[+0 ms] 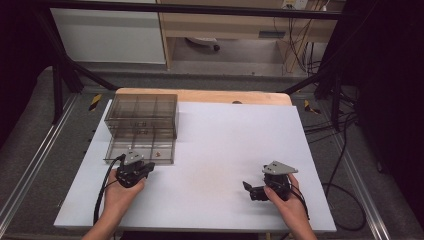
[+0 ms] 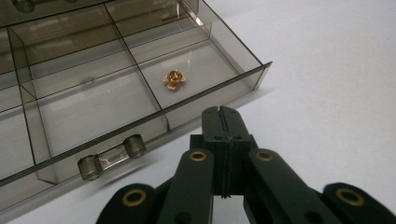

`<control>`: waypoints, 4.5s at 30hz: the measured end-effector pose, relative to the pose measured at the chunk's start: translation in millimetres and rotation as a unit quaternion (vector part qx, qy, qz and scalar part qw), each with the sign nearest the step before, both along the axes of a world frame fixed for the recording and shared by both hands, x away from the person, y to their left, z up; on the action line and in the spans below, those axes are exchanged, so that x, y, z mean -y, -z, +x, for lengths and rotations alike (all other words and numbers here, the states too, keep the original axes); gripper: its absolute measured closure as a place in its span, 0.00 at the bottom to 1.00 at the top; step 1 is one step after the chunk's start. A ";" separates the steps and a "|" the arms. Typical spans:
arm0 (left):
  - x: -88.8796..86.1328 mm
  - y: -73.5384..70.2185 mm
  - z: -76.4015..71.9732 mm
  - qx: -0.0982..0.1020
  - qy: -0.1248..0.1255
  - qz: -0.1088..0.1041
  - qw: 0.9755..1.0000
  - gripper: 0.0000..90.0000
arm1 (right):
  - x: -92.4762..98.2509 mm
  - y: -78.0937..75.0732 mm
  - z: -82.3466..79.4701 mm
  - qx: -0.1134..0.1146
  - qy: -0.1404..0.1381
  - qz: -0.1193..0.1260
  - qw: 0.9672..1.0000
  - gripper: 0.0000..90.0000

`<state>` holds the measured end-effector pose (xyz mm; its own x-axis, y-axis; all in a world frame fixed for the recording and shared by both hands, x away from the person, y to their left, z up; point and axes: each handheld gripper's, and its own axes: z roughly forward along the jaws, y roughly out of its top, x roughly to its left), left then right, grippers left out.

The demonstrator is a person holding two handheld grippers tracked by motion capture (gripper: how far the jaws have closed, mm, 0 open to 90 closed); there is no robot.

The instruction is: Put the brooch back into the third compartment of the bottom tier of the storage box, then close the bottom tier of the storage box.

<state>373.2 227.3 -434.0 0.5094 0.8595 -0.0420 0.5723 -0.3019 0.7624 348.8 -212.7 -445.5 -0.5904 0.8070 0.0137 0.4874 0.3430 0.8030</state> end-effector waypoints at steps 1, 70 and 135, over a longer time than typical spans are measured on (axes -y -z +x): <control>0.5 0.2 0.0 0.000 0.000 0.000 1.000 1.00 | 0.0 -0.4 -0.1 0.003 0.000 0.002 1.000 0.03; -10.1 12.5 20.1 -0.021 -0.058 0.018 0.998 1.00 | 0.4 1.3 1.3 -0.002 -0.001 -0.006 1.000 0.03; -2.2 12.7 45.6 -0.029 -0.060 0.046 0.997 1.00 | 0.4 0.7 1.3 -0.004 -0.006 -0.003 1.000 0.03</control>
<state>418.8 229.5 -446.7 0.4008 0.9161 0.0138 0.6516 -0.2956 0.6986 350.0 -213.0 -446.2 -0.5992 0.8005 0.0139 0.4900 0.3530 0.7971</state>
